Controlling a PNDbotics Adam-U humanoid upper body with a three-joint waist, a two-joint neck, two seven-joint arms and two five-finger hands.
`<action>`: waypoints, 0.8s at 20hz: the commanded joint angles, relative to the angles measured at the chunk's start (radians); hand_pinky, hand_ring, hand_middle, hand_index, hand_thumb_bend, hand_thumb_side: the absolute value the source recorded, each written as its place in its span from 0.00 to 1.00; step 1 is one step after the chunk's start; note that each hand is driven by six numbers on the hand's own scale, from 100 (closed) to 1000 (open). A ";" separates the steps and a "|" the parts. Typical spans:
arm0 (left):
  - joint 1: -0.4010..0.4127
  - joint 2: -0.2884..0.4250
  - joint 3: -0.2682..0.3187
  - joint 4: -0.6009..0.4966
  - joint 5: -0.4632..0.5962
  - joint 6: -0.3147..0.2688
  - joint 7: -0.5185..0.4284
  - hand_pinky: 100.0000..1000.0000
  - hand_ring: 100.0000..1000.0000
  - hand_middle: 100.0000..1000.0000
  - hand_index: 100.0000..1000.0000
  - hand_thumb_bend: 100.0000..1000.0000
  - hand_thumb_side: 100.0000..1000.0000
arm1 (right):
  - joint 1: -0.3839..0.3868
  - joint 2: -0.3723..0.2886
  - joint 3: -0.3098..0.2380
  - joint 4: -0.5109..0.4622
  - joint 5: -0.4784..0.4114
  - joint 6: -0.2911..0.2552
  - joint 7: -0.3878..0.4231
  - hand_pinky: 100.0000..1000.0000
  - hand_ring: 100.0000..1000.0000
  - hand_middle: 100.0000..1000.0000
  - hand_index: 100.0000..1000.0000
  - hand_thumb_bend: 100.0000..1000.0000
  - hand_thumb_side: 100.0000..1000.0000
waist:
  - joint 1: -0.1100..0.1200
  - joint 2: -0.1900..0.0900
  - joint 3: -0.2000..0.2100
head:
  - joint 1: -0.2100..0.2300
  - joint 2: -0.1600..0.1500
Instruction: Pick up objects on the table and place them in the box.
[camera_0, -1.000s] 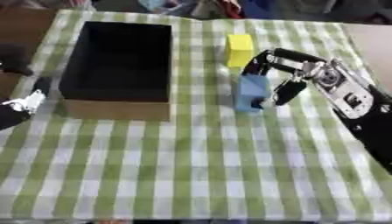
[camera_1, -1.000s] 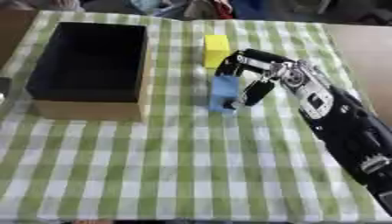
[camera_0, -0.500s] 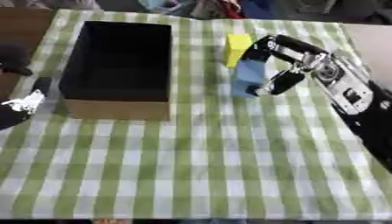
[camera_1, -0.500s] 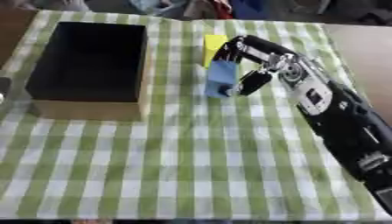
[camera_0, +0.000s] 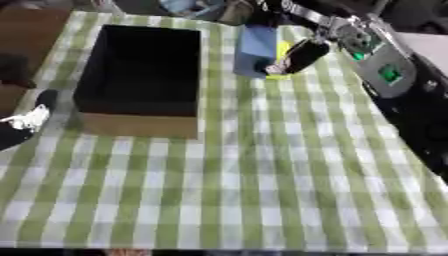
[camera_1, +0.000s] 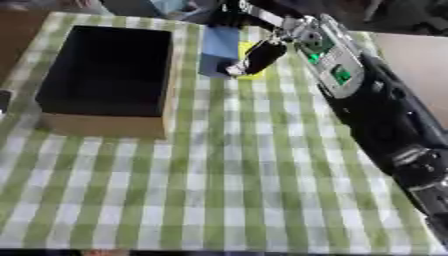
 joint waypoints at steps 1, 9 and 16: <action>-0.021 0.016 -0.006 -0.014 0.006 -0.003 -0.011 0.67 0.52 0.52 0.70 0.29 0.00 | -0.055 0.034 -0.022 0.032 0.044 -0.013 -0.004 0.64 0.60 0.33 0.47 0.33 0.06 | 0.002 -0.018 0.014 | -0.016 -0.015; -0.042 0.014 -0.020 -0.020 0.014 -0.006 -0.024 0.67 0.52 0.52 0.69 0.29 0.00 | -0.138 0.164 -0.057 0.157 0.160 -0.047 -0.037 0.65 0.61 0.36 0.49 0.34 0.07 | -0.012 -0.015 0.087 | -0.070 -0.034; -0.055 0.006 -0.025 -0.021 0.019 -0.007 -0.029 0.67 0.52 0.52 0.69 0.29 0.00 | -0.126 0.284 -0.071 0.269 0.315 -0.088 -0.056 0.66 0.63 0.43 0.57 0.43 0.07 | -0.012 -0.003 0.109 | -0.095 -0.042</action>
